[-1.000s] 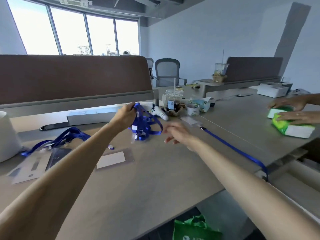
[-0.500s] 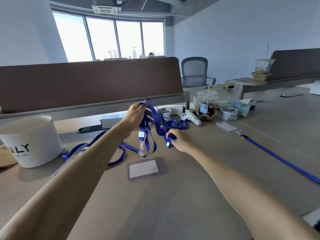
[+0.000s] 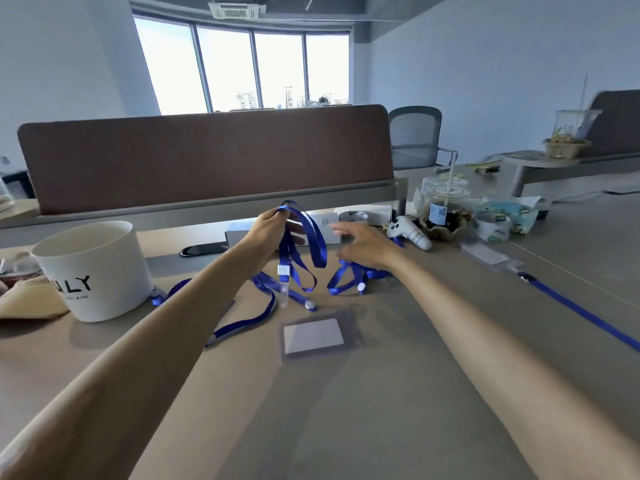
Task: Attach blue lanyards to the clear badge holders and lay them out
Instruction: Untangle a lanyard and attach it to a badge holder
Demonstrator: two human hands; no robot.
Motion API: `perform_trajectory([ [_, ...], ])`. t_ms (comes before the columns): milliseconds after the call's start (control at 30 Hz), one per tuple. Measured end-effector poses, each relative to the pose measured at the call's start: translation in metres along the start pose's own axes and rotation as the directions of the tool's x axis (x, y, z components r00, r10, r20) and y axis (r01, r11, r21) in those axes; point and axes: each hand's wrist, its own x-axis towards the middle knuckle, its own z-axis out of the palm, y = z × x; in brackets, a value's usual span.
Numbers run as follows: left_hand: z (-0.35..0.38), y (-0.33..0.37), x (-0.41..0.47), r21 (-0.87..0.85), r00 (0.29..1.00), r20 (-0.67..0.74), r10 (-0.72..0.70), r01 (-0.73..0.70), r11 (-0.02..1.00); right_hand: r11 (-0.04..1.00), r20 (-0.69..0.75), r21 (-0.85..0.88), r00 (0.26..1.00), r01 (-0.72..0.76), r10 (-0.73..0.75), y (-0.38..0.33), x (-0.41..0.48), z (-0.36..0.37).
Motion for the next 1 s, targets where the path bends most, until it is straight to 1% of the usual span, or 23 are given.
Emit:
perform_trajectory([
  [67, 0.004, 0.001, -0.003, 0.016, 1.000, 0.026, 0.002, -0.002, 1.000, 0.959, 0.143, 0.272, 0.982, 0.083, -0.126, -0.016, -0.010, 0.010],
  [100, 0.005, 0.001, -0.004, 0.041, 1.000, 0.030, 0.007, -0.008, 0.999, 0.935, 0.157, 0.334, 0.970, 0.124, -0.185, -0.022, -0.014, 0.014],
  [133, 0.007, 0.002, -0.006, 0.068, 1.000, 0.027, 0.011, -0.013, 0.998, 0.925, 0.105, 0.346, 0.974, 0.155, -0.202, -0.025, -0.013, 0.020],
  [167, 0.007, 0.003, -0.008, 0.088, 1.000, 0.019, 0.018, -0.019, 0.996, 0.929, 0.005, 0.320, 0.980, 0.188, -0.200, -0.026, -0.010, 0.023],
  [200, 0.007, 0.004, -0.009, 0.099, 1.000, 0.008, 0.030, -0.030, 0.995, 0.947, -0.120, 0.245, 0.976, 0.208, -0.184, -0.026, -0.007, 0.024],
  [233, 0.007, 0.005, -0.010, 0.115, 0.999, -0.008, 0.047, -0.046, 0.992, 0.961, -0.208, 0.161, 0.960, 0.224, -0.189, -0.026, -0.007, 0.025],
  [267, 0.006, 0.006, -0.011, 0.146, 0.997, -0.026, 0.066, -0.062, 0.987, 0.968, -0.260, 0.102, 0.946, 0.228, -0.195, -0.026, -0.007, 0.024],
  [300, 0.005, 0.007, -0.013, 0.195, 0.996, -0.037, 0.086, -0.077, 0.978, 0.972, -0.290, 0.083, 0.938, 0.221, -0.188, -0.027, -0.009, 0.023],
  [333, 0.005, 0.006, -0.015, 0.247, 0.993, -0.036, 0.113, -0.100, 0.964, 0.973, -0.311, 0.103, 0.936, 0.207, -0.166, -0.030, -0.014, 0.020],
  [400, 0.003, 0.001, -0.017, 0.330, 0.986, 0.008, 0.165, -0.158, 0.931, 0.952, -0.360, 0.250, 0.930, 0.174, -0.075, -0.036, -0.022, 0.015],
  [433, 0.001, -0.002, -0.018, 0.355, 0.982, 0.041, 0.185, -0.187, 0.916, 0.920, -0.394, 0.354, 0.919, 0.170, -0.019, -0.039, -0.025, 0.010],
  [500, -0.006, -0.012, -0.018, 0.452, 0.971, 0.122, 0.205, -0.238, 0.859, 0.806, -0.418, 0.565, 0.904, 0.178, 0.093, -0.043, -0.030, -0.002],
  [533, -0.008, -0.017, -0.021, 0.536, 0.968, 0.168, 0.188, -0.250, 0.806, 0.757, -0.415, 0.626, 0.901, 0.186, 0.123, -0.044, -0.032, -0.008],
  [567, -0.010, -0.022, -0.023, 0.617, 0.965, 0.206, 0.164, -0.258, 0.743, 0.736, -0.417, 0.650, 0.899, 0.191, 0.135, -0.044, -0.035, -0.014],
  [600, -0.011, -0.029, -0.026, 0.677, 0.961, 0.229, 0.156, -0.273, 0.683, 0.747, -0.435, 0.635, 0.890, 0.196, 0.136, -0.045, -0.039, -0.019],
  [667, -0.012, -0.042, -0.032, 0.713, 0.958, 0.227, 0.174, -0.285, 0.641, 0.788, -0.472, 0.576, 0.876, 0.217, 0.103, -0.047, -0.050, -0.027],
  [700, -0.012, -0.048, -0.033, 0.697, 0.965, 0.202, 0.170, -0.264, 0.667, 0.804, -0.480, 0.553, 0.872, 0.218, 0.094, -0.048, -0.056, -0.030],
  [767, -0.014, -0.058, -0.034, 0.627, 0.985, 0.135, 0.112, -0.172, 0.759, 0.838, -0.485, 0.516, 0.866, 0.175, 0.118, -0.046, -0.064, -0.036],
  [800, -0.016, -0.062, -0.034, 0.607, 0.987, 0.133, 0.087, -0.151, 0.781, 0.865, -0.488, 0.485, 0.860, 0.126, 0.149, -0.041, -0.066, -0.039],
  [833, -0.018, -0.066, -0.034, 0.607, 0.984, 0.159, 0.077, -0.159, 0.779, 0.892, -0.499, 0.446, 0.848, 0.072, 0.181, -0.036, -0.069, -0.042],
  [900, -0.022, -0.069, -0.035, 0.644, 0.967, 0.244, 0.080, -0.223, 0.732, 0.932, -0.527, 0.361, 0.819, -0.027, 0.228, -0.022, -0.075, -0.047],
  [967, -0.022, -0.068, -0.037, 0.662, 0.957, 0.279, 0.078, -0.250, 0.706, 0.948, -0.471, 0.292, 0.843, -0.127, 0.258, -0.013, -0.084, -0.050],
  [1000, -0.021, -0.065, -0.037, 0.646, 0.957, 0.280, 0.076, -0.246, 0.722, 0.950, -0.412, 0.251, 0.867, -0.185, 0.278, -0.009, -0.087, -0.049],
])
